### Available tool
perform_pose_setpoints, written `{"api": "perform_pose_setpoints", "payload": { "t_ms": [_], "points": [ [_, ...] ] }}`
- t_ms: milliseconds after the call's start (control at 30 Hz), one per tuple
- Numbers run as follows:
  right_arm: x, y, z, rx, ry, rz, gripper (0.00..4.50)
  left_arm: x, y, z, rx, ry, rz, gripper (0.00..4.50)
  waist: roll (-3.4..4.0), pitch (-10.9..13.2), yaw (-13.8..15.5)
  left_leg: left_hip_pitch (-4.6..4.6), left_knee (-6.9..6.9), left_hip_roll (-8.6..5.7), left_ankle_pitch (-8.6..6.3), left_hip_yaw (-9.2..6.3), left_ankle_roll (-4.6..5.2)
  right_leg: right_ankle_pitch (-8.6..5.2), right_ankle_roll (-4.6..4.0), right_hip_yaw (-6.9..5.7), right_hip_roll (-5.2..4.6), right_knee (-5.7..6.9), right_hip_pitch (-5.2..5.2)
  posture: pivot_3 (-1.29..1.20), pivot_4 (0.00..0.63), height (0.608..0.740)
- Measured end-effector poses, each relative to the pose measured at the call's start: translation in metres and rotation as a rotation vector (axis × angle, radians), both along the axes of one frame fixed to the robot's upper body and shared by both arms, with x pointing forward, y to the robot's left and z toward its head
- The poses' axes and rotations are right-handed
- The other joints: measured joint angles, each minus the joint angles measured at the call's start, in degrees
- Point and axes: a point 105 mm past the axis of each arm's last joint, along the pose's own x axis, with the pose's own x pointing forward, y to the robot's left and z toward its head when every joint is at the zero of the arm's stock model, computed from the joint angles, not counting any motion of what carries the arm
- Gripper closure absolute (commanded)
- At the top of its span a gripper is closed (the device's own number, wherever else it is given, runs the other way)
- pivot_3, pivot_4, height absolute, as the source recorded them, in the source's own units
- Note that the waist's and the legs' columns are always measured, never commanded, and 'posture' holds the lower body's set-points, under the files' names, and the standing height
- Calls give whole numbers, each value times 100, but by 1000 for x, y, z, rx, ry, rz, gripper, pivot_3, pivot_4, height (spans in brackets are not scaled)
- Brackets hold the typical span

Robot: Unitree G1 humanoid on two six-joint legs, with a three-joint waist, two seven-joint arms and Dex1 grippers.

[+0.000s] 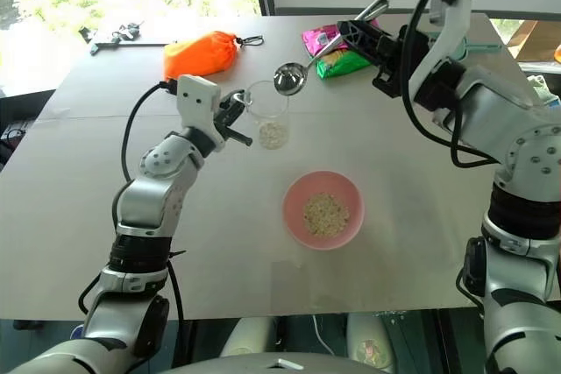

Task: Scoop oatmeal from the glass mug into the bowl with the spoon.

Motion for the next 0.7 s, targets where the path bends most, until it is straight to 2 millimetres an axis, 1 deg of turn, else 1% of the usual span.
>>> {"api": "perform_pose_setpoints", "payload": {
  "t_ms": [100, 200, 233, 367, 433, 533, 633, 700],
  "points": [
    [-5, 9, -3, -69, -33, 4, 4500, 3, -7, 5, -2, -36, -21, 4414, 0, 0, 2, -4, 1, 0, 0, -2, 0, 0, 0, -2, -1, -2, -1, 0, 150, 740],
    [-4, 21, -17, -213, -70, -17, 4500, 1, -15, 14, 6, -87, -54, 4414, 0, 0, 0, -7, 3, -3, 0, -3, 0, 0, 0, -2, -2, -2, -5, 0, 150, 740],
    [-3, 27, -25, -277, -86, -22, 4500, 0, -18, 17, 16, -104, -66, 4414, 0, 0, -1, -7, 3, -3, 0, -3, 0, 0, 0, -3, -2, -1, -6, 0, 150, 740],
    [0, 41, -43, -430, -153, -38, 4500, -2, -24, 18, 15, -122, -91, 4414, 0, 0, -2, -9, 5, -4, 0, -6, 0, 0, 1, -5, -1, -2, -7, 0, 150, 740],
    [3, 51, -57, -522, -199, -41, 4500, -3, -28, 18, 21, -133, -100, 4414, 0, 0, -4, -10, 6, -5, 0, -8, 0, 0, 1, -7, -1, -1, -8, 0, 150, 740],
    [8, 55, -62, -599, -276, -58, 4500, -4, -29, 20, 33, -151, -100, 4414, 0, 0, -2, -23, 18, -7, 0, -17, -1, 0, 1, -17, -2, -1, -13, 0, 150, 740],
    [10, 59, -64, -661, -354, -63, 4500, -4, -29, 20, 47, -163, -91, 4414, 0, 0, -4, -65, 47, -9, 1, -33, -1, 0, 1, -32, -1, 9, -43, 0, 150, 740],
    [11, 62, -67, -691, -392, -52, 4500, -4, -29, 18, 59, -161, -83, 4414, 0, 0, -4, -72, 53, -12, 1, -37, -1, 0, 1, -37, -2, 10, -44, 0, 150, 740]
  ]
}}
